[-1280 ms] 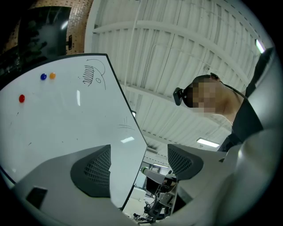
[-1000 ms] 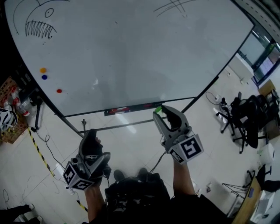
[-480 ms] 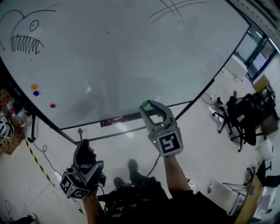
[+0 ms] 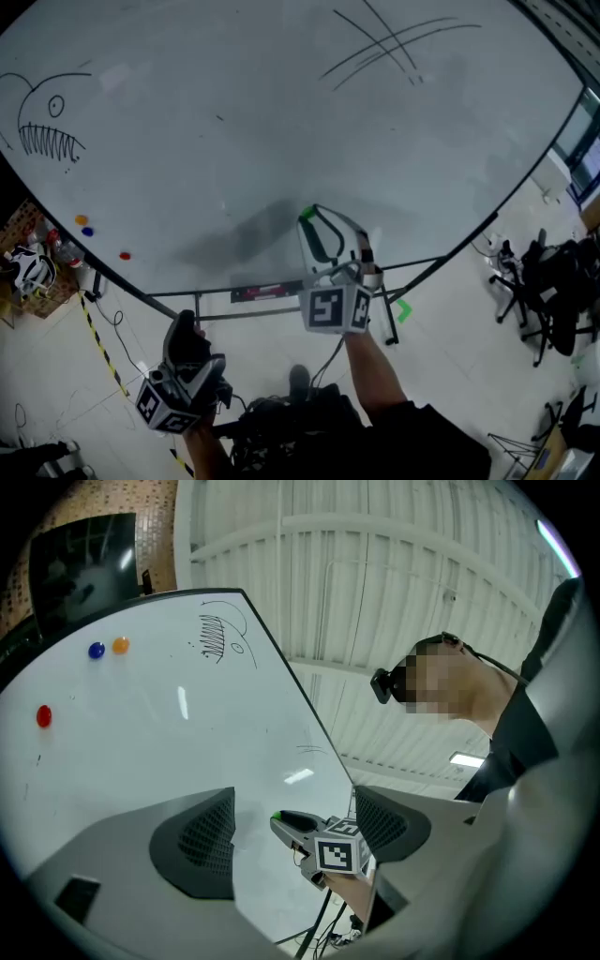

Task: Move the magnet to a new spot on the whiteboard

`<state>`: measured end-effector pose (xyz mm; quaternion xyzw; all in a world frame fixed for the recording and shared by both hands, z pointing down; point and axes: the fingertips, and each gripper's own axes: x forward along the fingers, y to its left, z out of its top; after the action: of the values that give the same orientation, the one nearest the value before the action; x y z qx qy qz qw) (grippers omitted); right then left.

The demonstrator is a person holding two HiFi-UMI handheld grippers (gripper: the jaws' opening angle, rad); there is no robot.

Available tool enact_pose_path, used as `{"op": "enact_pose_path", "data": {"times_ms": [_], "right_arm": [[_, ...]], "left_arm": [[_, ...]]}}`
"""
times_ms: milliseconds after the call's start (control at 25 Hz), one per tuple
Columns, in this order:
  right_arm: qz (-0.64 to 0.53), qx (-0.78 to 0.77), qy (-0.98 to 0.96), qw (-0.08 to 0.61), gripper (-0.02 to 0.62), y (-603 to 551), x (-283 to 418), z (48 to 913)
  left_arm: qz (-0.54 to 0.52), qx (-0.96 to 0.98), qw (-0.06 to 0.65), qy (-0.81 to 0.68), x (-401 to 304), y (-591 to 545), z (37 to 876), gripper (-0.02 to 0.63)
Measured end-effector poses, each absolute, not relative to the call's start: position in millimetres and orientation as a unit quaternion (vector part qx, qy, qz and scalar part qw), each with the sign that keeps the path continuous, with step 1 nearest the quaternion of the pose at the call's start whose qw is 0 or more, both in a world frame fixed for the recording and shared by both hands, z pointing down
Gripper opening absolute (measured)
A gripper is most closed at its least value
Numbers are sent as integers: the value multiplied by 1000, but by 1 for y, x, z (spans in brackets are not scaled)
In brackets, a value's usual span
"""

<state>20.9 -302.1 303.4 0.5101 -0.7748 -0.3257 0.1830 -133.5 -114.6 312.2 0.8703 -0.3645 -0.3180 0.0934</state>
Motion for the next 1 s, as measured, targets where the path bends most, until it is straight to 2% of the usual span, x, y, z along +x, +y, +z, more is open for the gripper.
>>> {"op": "enact_pose_path", "data": {"times_ms": [320, 680, 1000], "right_arm": [[-358, 519, -752, 192, 147, -327, 18, 298], [-331, 563, -724, 223, 150, -337, 17, 298], [-286, 581, -736, 198, 173, -331, 24, 296]], "left_arm": [[-308, 860, 92, -396, -125, -136, 317, 399], [-306, 878, 91, -355, -135, -164, 308, 399], [-308, 896, 101, -304, -141, -183, 302, 399]]}}
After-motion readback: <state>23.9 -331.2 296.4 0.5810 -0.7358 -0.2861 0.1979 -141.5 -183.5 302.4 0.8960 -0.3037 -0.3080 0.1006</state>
